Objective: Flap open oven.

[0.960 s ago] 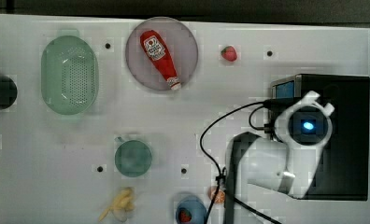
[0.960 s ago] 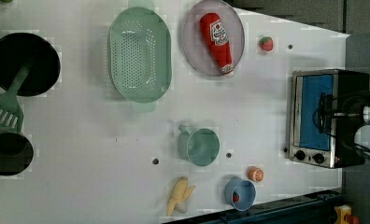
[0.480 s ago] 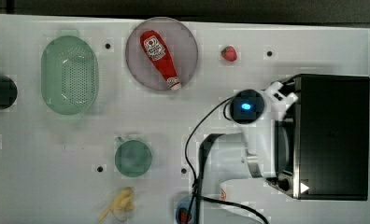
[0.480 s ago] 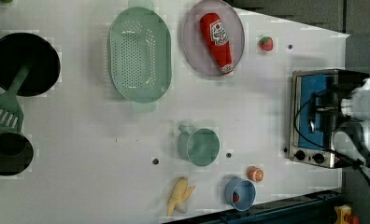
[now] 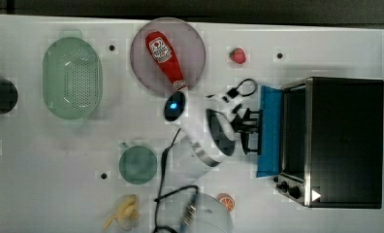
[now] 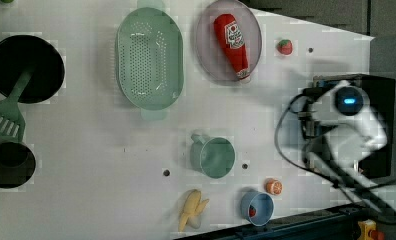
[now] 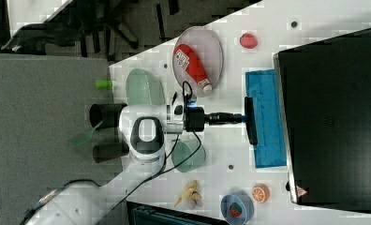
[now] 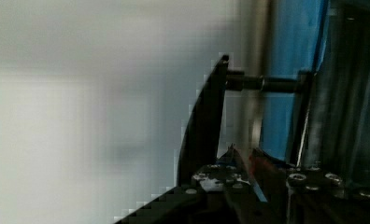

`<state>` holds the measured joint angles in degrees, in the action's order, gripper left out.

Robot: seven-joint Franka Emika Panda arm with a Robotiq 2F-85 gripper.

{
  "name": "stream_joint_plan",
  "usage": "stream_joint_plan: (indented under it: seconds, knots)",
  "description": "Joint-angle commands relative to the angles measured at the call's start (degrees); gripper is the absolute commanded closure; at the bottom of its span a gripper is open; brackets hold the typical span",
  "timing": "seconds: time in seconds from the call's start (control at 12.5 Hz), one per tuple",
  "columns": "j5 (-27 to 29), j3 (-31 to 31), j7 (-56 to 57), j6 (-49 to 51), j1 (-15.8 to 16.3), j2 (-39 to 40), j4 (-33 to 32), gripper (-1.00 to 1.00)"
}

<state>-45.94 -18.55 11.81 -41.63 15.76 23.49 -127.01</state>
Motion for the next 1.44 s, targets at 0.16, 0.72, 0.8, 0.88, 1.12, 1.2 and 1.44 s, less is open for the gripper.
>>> stream_joint_plan:
  seconds: [0.16, 0.72, 0.8, 0.88, 1.12, 1.2, 1.44]
  knots:
    - [-6.0, -0.1, -15.4, 3.8, 6.2, 9.5, 2.8, 0.65]
    - [-7.7, -0.3, -19.6, 10.7, 11.1, 21.2, 11.8, 0.65]
    - [-7.7, -0.3, -19.6, 10.8, 11.2, 20.6, 11.9, 0.65]
    - [-7.3, -0.3, -19.6, 10.4, 11.2, 19.8, 11.9, 0.65]
    - [-4.3, -0.3, -19.4, 6.8, 11.0, 15.6, 11.7, 0.65]
    - [-1.6, -0.3, -18.7, 5.9, 10.8, 13.8, 11.6, 0.65]
    - [8.1, -0.5, -16.9, 4.2, 10.3, 7.5, 11.6, 0.65]
